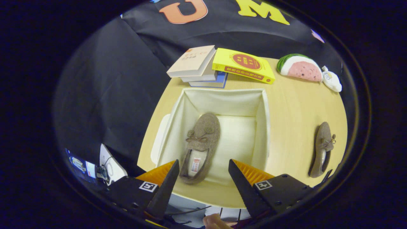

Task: Open the storage box then place both shoes into the box .Put the left shoe in first, then the right shoe, with the right side of both shoes facing outward in a uniform manner.

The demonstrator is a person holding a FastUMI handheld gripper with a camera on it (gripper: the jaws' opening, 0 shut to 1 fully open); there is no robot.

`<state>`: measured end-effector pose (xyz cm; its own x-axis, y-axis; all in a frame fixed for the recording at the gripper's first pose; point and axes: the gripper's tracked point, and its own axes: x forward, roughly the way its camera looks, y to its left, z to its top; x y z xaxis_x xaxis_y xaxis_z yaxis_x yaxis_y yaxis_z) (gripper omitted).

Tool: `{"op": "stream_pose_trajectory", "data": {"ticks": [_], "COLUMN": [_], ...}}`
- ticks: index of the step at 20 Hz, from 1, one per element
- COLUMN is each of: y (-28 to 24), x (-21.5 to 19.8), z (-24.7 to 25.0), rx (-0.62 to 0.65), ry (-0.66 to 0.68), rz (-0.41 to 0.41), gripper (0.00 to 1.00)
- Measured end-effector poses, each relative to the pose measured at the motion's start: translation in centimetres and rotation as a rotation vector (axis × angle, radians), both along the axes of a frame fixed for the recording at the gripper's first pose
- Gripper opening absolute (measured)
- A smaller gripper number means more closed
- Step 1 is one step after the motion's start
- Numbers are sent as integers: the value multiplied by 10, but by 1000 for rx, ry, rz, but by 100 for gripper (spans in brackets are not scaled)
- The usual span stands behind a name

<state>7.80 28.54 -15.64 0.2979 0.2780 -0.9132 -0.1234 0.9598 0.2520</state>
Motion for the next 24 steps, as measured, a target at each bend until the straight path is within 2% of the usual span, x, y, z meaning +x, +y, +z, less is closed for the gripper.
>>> {"op": "stream_pose_trajectory", "data": {"ticks": [3,7,10,13,18,24], "y": [-41,-110,-172,-231,-330,-413], "x": [3,-3,-5,-6,-9,-20], "z": [23,22,10,-13,-55,-101], "rx": [-41,-76,-151,-204,-295,-412], "ry": [-70,-72,-72,-41,38,136], "rz": [-10,-57,-96,-142,-267,-352], "gripper": [94,94,94,94,95,95]}}
